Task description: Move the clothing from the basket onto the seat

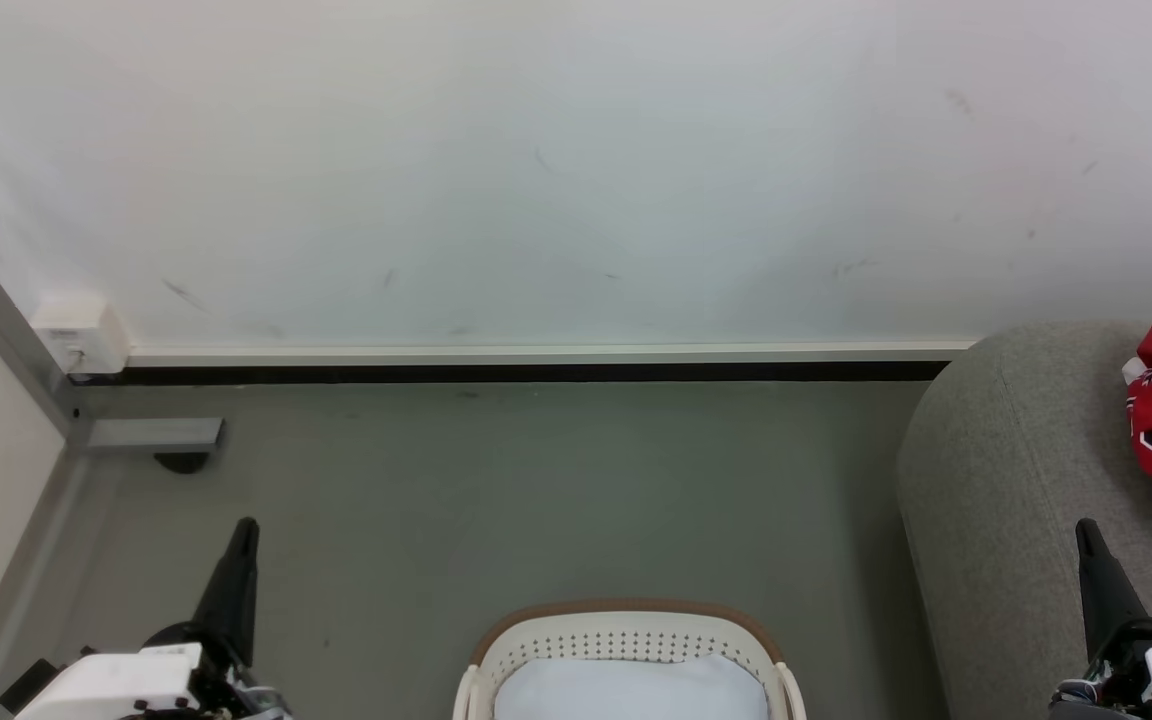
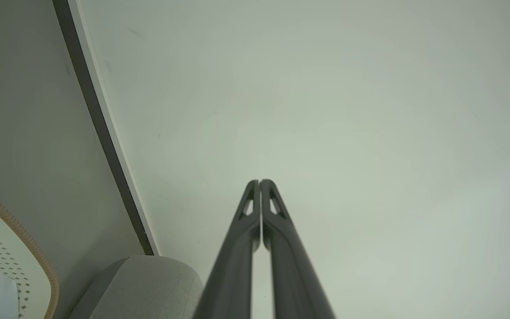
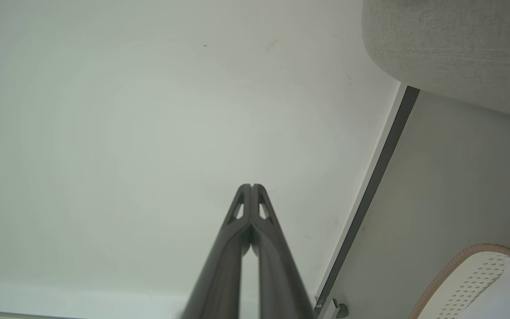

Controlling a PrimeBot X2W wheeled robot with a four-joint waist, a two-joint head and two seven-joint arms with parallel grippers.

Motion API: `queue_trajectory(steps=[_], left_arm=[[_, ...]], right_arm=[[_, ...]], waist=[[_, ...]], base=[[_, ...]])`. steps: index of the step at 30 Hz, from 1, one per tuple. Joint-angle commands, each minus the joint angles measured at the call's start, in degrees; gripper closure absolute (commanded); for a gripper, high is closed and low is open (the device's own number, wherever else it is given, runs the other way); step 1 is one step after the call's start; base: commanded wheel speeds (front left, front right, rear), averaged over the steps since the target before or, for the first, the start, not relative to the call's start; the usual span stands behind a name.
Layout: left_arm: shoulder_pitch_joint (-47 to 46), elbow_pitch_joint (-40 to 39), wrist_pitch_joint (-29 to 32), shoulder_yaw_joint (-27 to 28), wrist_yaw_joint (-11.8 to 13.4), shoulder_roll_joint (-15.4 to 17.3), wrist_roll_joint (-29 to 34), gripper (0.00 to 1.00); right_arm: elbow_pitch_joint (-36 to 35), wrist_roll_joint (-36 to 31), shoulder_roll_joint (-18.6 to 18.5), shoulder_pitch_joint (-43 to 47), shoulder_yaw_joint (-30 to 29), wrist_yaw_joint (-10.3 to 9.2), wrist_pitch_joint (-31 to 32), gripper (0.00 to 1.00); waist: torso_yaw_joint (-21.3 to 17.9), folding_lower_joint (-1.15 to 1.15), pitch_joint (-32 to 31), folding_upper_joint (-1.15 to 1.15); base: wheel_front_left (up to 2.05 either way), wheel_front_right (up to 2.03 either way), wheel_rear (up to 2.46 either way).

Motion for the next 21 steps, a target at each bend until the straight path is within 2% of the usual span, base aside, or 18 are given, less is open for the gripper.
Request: queue_trajectory(steps=[1, 21], left_arm=[[-0.48, -0.15, 0.17, 0.16, -0.05, 0.11, -0.71, 1.00], [-0.47, -0.15, 0.17, 0.15, -0.06, 0.11, -0.72, 1.00]], right_arm=[[-0.22, 0.34, -0.32, -0.44, 0.15, -0.12, -0.16, 1.00], [-0.45, 1.73, -1.53, -0.30, 1.55, -0.12, -1.28, 1.00]], waist=[[0.00, 0.00, 0.00, 0.00], [0.00, 0.00, 0.01, 0.00]], base=[[0.00, 0.00, 0.00], [0.00, 0.00, 0.00]])
